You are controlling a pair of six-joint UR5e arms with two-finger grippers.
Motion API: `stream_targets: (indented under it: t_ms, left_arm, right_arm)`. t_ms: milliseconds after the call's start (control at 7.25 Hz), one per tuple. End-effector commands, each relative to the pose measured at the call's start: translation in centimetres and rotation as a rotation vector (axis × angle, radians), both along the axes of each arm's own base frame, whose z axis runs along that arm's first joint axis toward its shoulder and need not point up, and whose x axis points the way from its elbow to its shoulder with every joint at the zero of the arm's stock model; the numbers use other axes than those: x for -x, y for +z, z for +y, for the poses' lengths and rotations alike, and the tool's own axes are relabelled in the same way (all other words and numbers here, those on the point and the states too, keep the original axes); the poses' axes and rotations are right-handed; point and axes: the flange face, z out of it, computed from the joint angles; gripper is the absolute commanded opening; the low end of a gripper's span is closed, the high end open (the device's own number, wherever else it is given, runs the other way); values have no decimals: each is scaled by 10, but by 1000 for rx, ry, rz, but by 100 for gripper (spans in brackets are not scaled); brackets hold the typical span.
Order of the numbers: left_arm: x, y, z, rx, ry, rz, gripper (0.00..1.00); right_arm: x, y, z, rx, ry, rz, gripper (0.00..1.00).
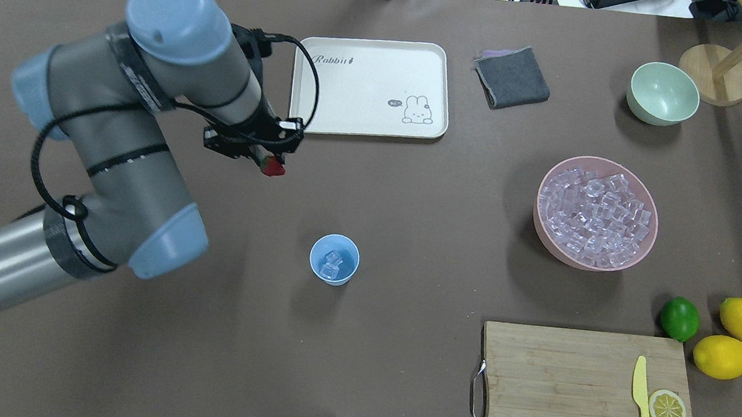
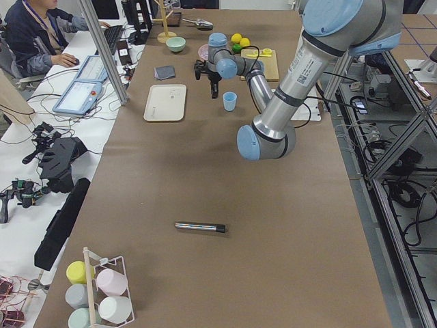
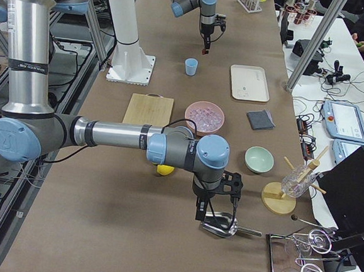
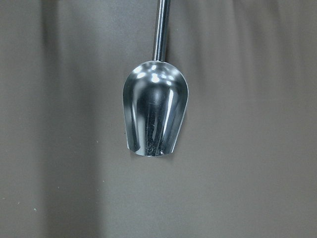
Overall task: Mash ice and strawberries in cup
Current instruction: 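Carry the strawberry with the left gripper over the blue cup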
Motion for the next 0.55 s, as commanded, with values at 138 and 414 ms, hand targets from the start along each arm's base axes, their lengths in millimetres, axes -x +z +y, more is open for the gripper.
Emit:
stream_targets:
  t_ms: [138,414]
  left_arm:
    - [-49,-1,62,-13,39,-15,31]
    - [-47,-1,62,-13,36,-12,51]
  right_arm:
    - [-1,-3,-3,-6,0,5,100]
    - [0,0,0,0,0,6,100]
